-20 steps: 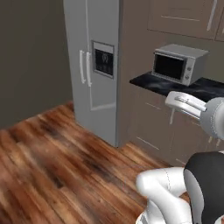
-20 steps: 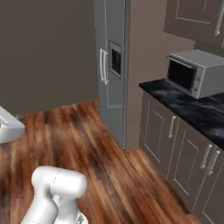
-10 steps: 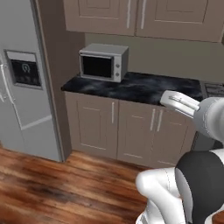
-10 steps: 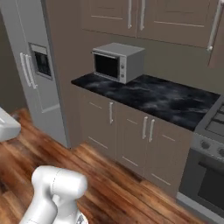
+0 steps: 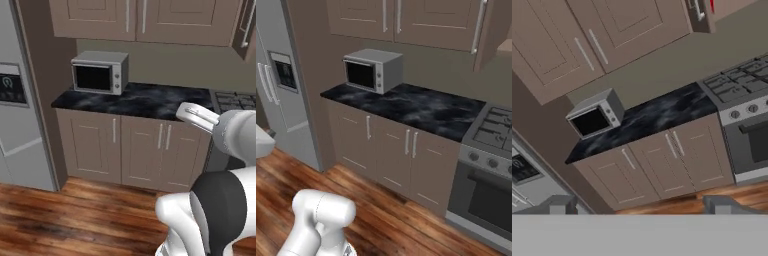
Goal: Open the cabinet directly in front. Then move the liquor and the cup to the dining counter with the jar on it.
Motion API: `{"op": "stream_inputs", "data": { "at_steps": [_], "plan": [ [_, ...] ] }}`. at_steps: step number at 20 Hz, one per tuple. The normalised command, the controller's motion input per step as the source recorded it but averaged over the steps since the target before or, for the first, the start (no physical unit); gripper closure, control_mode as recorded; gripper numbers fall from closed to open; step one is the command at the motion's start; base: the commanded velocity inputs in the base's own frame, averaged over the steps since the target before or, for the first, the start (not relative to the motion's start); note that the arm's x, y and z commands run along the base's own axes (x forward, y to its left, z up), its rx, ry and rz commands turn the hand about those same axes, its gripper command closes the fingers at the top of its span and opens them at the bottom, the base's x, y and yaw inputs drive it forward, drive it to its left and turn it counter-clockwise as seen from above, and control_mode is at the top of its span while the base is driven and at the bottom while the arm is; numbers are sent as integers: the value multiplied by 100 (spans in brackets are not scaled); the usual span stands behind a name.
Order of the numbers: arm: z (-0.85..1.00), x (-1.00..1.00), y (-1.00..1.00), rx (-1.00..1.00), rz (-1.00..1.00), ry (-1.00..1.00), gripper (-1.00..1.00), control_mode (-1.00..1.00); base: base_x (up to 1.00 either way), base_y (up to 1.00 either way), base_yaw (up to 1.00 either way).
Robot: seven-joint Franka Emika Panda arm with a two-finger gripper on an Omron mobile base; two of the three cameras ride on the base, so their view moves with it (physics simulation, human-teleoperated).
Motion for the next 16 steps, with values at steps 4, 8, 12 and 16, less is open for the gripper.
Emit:
{"op": "stream_inputs", "data": {
  "at_steps": [4, 8, 12, 16],
  "plan": [
    [0, 0, 0, 0, 0, 0, -100, 100, -14, -100, -4],
    [0, 0, 0, 0, 0, 0, -100, 100, -12, -100, -11],
    [0, 0, 0, 0, 0, 0, -100, 100, -1, -100, -14],
    [0, 0, 0, 0, 0, 0, -100, 100, 0, -100, -22]
  ]
}}
